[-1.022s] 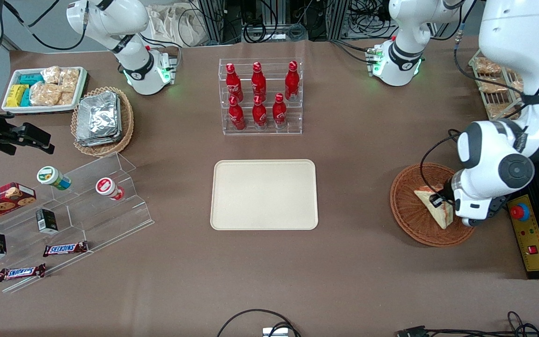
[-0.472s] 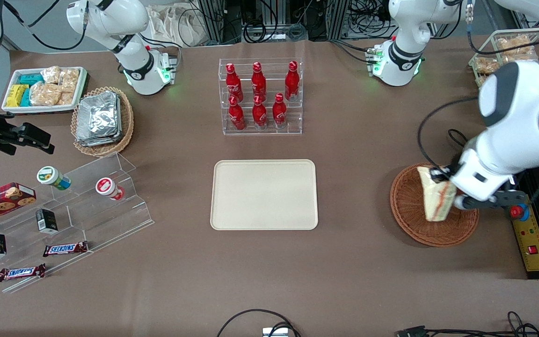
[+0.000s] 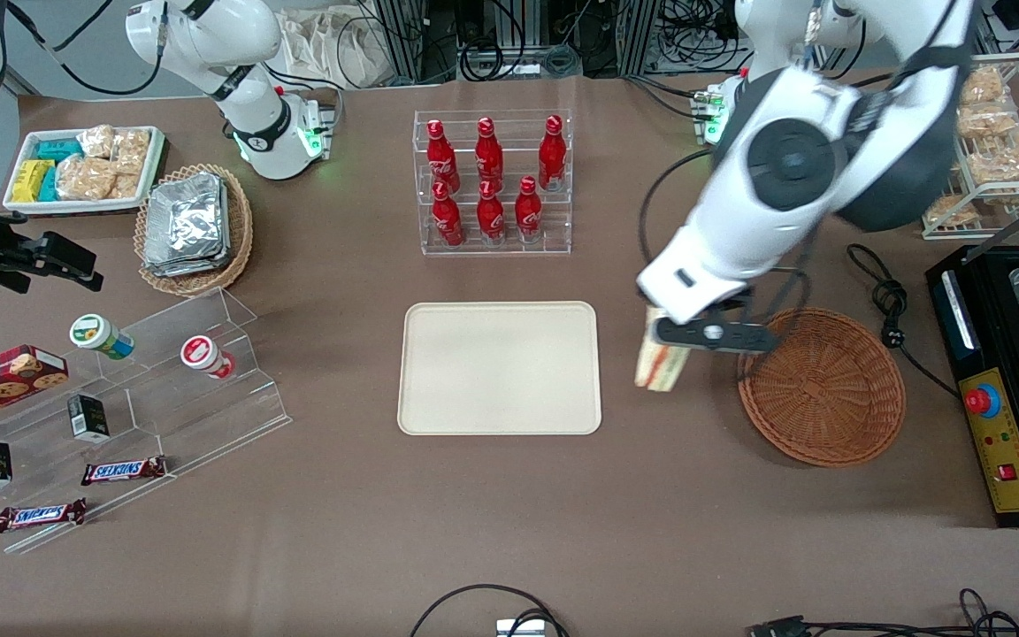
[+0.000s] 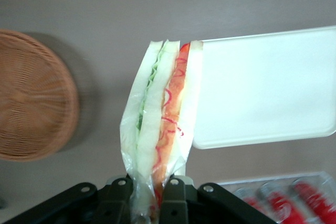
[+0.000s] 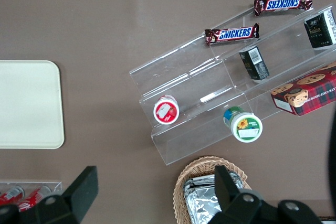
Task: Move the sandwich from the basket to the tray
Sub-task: 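Carry the sandwich with the left gripper over the cream tray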
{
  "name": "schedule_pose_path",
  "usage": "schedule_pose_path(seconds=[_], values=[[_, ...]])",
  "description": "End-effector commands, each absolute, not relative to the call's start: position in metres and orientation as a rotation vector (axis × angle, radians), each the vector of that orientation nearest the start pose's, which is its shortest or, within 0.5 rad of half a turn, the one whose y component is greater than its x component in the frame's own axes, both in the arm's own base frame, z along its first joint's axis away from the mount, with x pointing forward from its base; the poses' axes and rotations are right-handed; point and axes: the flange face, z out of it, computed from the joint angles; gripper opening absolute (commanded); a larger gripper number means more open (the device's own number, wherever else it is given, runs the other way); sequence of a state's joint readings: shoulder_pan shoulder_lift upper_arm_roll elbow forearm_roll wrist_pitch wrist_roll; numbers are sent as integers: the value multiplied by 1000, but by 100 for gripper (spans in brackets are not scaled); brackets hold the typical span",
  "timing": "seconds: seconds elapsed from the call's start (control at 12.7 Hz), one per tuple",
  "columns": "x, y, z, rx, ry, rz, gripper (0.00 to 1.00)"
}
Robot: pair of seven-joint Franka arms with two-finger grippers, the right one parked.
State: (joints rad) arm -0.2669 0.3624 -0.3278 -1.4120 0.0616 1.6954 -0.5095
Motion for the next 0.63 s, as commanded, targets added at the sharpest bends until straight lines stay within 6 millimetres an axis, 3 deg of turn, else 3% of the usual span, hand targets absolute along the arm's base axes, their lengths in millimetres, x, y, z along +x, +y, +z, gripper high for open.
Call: schedule_pose_path(seconds=[0.0,0.16,0.31,0.55], values=[[571,-393,436,-3146,-12,105,0],[569,-417,384,-3123,-100,128,0],[571,-428,333,-3052,-104,77,0],[566,-441,284,-3049,-106,68,0]])
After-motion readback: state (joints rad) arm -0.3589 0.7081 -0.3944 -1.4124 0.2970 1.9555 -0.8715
